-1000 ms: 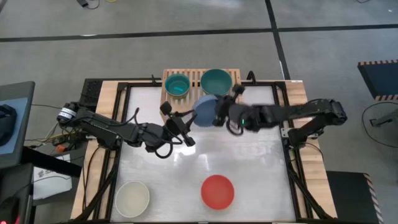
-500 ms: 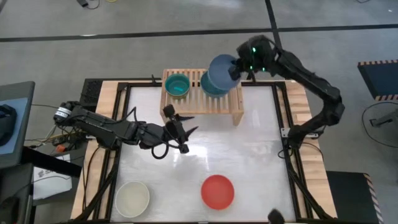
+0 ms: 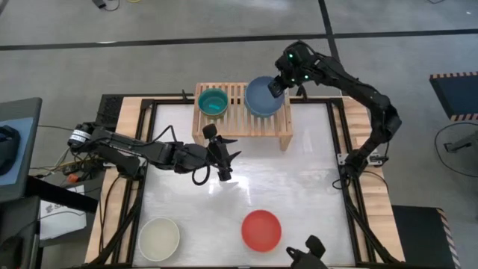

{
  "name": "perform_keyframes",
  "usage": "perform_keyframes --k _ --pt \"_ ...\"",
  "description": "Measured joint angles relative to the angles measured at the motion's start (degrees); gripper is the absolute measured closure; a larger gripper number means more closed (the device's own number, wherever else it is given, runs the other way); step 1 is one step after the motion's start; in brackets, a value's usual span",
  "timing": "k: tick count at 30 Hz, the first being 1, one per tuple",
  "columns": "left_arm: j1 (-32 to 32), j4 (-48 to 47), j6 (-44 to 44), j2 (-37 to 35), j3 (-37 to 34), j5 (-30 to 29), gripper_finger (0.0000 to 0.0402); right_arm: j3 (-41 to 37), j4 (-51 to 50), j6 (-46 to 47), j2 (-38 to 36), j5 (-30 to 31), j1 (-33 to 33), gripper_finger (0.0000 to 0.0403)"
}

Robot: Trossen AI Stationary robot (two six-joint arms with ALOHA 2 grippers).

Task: Place and stack bowls onto a shelf
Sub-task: Stack the blue bowl on top of the green bowl, then stack the orange bowl on top of the blue bowl

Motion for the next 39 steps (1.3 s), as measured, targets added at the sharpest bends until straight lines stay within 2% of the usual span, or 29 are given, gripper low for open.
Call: perform_keyframes --k 6,9,12,16,22,28,39 --pt "0.00 -1.72 -1.06 0.00 0.00 1.09 0.0233 0.02 1.45 -0.18 -0.69 -3.01 0.70 0.0253" --pt "0.00 -2.22 -2.04 0.00 0.00 1.06 0.0233 0.02 2.76 -0.13 -1.97 -2.88 0.69 0.0217" --pt "0.00 -2.58 -2.51 0.00 0.00 1.04 0.0233 0.04 3.94 0.30 -2.61 -0.60 0.63 0.0199" --pt "0.00 -3.56 -3.27 0.00 0.00 1.03 0.0233 0.04 3.29 0.30 -2.42 1.45 0.59 0.0204" --pt "0.00 -4.00 -4.15 0.43 0.00 1.45 0.0233 -0.58 2.02 -0.13 -0.34 1.81 1.52 0.0233" --pt "-0.04 -3.36 -6.43 6.69 0.00 10.73 0.0233 -0.61 2.19 -1.28 -1.95 1.91 3.41 0.0243" --pt "-2.98 1.65 -8.13 19.69 2.53 23.25 0.0233 -0.57 -0.88 -1.81 -13.66 3.18 9.44 0.0241"
